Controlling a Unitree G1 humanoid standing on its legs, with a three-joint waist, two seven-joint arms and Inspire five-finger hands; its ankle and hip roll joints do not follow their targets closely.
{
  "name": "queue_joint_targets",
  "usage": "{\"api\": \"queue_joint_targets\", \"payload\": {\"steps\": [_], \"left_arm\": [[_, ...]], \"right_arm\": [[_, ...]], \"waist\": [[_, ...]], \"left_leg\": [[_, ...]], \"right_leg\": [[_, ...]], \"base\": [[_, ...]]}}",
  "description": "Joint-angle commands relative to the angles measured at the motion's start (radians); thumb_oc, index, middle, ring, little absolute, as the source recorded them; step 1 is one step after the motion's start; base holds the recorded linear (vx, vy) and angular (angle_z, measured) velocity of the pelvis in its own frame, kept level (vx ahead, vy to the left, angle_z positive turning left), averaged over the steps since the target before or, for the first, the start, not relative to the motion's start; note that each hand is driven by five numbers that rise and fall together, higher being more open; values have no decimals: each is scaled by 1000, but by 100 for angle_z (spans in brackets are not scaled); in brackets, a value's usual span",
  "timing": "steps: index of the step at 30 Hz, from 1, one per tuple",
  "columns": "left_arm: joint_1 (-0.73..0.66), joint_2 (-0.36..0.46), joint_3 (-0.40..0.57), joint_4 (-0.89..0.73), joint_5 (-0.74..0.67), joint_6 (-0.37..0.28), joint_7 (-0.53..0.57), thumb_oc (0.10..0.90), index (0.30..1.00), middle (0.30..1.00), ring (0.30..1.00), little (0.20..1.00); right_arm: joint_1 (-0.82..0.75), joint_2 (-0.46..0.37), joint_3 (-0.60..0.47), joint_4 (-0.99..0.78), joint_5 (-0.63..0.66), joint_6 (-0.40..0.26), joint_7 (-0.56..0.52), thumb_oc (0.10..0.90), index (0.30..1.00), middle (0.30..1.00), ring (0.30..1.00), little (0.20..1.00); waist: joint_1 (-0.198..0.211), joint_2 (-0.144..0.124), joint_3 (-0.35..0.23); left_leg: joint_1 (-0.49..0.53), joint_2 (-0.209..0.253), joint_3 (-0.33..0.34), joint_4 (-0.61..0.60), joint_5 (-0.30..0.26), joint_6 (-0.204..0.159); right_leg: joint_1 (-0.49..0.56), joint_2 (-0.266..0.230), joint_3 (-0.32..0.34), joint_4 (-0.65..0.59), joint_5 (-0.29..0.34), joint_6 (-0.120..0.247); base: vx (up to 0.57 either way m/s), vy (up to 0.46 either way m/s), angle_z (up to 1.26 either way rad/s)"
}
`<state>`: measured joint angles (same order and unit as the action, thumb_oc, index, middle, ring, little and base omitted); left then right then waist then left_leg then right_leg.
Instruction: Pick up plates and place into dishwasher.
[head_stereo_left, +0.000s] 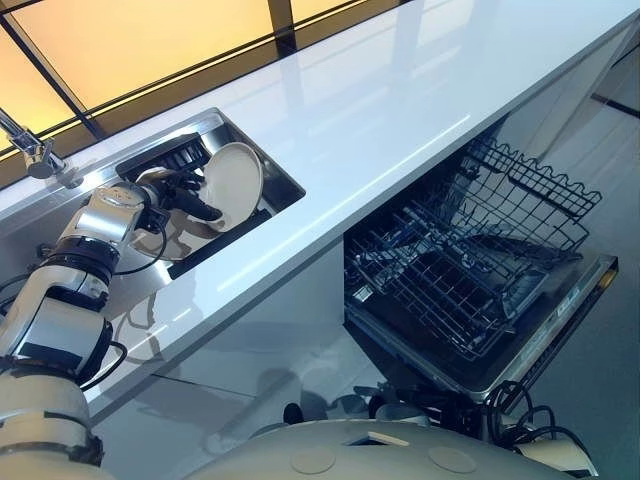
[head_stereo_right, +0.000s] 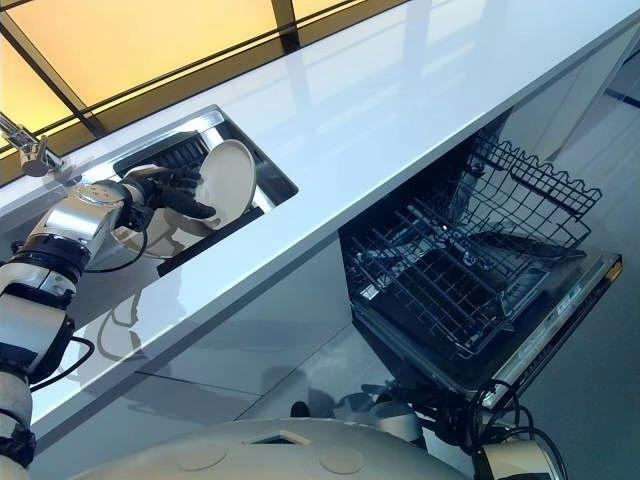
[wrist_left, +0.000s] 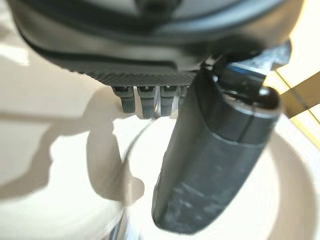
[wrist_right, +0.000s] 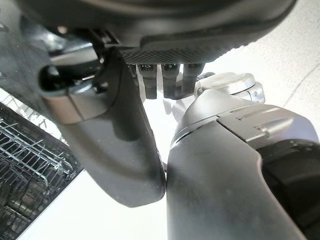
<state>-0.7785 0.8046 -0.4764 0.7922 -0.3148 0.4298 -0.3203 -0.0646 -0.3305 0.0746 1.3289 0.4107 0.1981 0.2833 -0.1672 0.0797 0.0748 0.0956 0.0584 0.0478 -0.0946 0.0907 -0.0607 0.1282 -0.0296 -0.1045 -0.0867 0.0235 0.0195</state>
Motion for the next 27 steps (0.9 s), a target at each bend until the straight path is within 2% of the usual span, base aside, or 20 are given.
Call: {"api": "queue_joint_targets", "payload": {"steps": [1, 4, 7, 9, 10, 11, 12, 13, 16, 17, 18, 19, 27], "left_arm": [[-222, 70, 22, 49, -1, -48, -15, 800, 900, 900, 900, 900], [-221, 82, 23, 53, -13, -52, -54, 800, 900, 900, 900, 900], [-217, 83, 28, 45, -96, -42, -94, 800, 900, 900, 900, 900], [-209, 77, 41, 34, -147, -37, -108, 427, 580, 580, 580, 527], [-201, 74, 47, 24, -172, -39, -98, 300, 472, 472, 472, 400], [-193, 71, 56, 17, -188, -36, -86, 221, 404, 404, 404, 321], [-192, 69, 61, 15, -192, -36, -81, 221, 404, 404, 404, 321], [-186, 68, 75, 9, -212, -35, -70, 289, 462, 462, 462, 389], [-182, 68, 103, 16, -253, -42, -40, 339, 505, 505, 505, 439], [-184, 68, 108, 26, -244, -54, -33, 435, 587, 587, 587, 535], [-189, 70, 111, 34, -234, -58, -30, 649, 771, 771, 771, 749], [-191, 71, 112, 39, -226, -61, -28, 800, 900, 900, 900, 900], [-224, 110, 95, 87, -150, -67, -39, 800, 900, 900, 900, 900]], "right_arm": [[48, -29, 13, 22, -11, 32, -14, 800, 900, 900, 900, 900], [53, -27, 14, 19, -6, 28, -18, 800, 900, 900, 900, 900], [56, -30, 14, 13, -1, 27, -17, 800, 900, 900, 900, 900], [57, -31, 15, 6, 4, 31, -18, 800, 900, 900, 900, 900], [57, -31, 15, 7, 3, 30, -16, 800, 900, 900, 900, 900], [58, -30, 15, 5, 2, 30, -16, 800, 900, 900, 900, 900], [58, -29, 14, 4, 0, 30, -15, 800, 900, 900, 900, 900], [61, -27, 15, 3, -1, 29, -15, 800, 900, 900, 900, 900], [68, -23, 19, -4, -3, 27, -16, 800, 900, 900, 900, 900], [69, -23, 21, -4, -4, 26, -15, 800, 900, 900, 900, 900], [70, -21, 24, -5, -2, 24, -15, 800, 900, 900, 900, 900], [70, -21, 27, -6, 1, 25, -16, 800, 900, 900, 900, 900], [71, -22, 38, -15, 18, 32, -18, 800, 900, 900, 900, 900]], "waist": [[4, 22, 0], [6, 23, 3], [7, 21, 7], [8, 20, 9], [8, 19, 10], [8, 19, 11], [8, 19, 12], [8, 17, 13], [7, 16, 12], [6, 16, 11], [5, 15, 9], [5, 14, 9], [7, 8, 6]], "left_leg": [[24, -124, 68, 10, -113, 96], [22, -125, 65, 10, -114, 98], [19, -126, 63, 10, -114, 99], [17, -127, 63, 9, -114, 100], [17, -127, 63, 9, -114, 100], [17, -127, 62, 9, -114, 100], [17, -127, 62, 9, -114, 100], [17, -127, 63, 9, -115, 100], [17, -127, 65, 9, -116, 100], [17, -127, 67, 10, -116, 100], [17, -127, 67, 10, -116, 100], [16, -127, 67, 10, -116, 100], [15, -127, 68, 14, -118, 100]], "right_leg": [[-65, 29, 24, 84, -36, 70], [-67, 29, 25, 84, -35, 71], [-70, 30, 29, 85, -35, 72], [-73, 30, 31, 84, -34, 73], [-74, 31, 33, 85, -33, 72], [-74, 31, 34, 85, -33, 72], [-75, 31, 35, 85, -33, 73], [-75, 32, 37, 85, -33, 73], [-75, 32, 38, 85, -33, 72], [-75, 32, 38, 85, -34, 72], [-75, 33, 40, 85, -34, 72], [-75, 33, 41, 84, -33, 71], [-73, 35, 46, 80, -32, 71]], "base": [[0, 0, 0], [0, 0, 0], [0, 0, 0], [0, 0, 0], [0, 0, 0], [0, 0, 0], [0, 0, 0], [0, 0, 0], [0, 0, 0], [0, 0, 0], [0, 0, 0], [0, 0, 0], [0, 0, 0]]}}
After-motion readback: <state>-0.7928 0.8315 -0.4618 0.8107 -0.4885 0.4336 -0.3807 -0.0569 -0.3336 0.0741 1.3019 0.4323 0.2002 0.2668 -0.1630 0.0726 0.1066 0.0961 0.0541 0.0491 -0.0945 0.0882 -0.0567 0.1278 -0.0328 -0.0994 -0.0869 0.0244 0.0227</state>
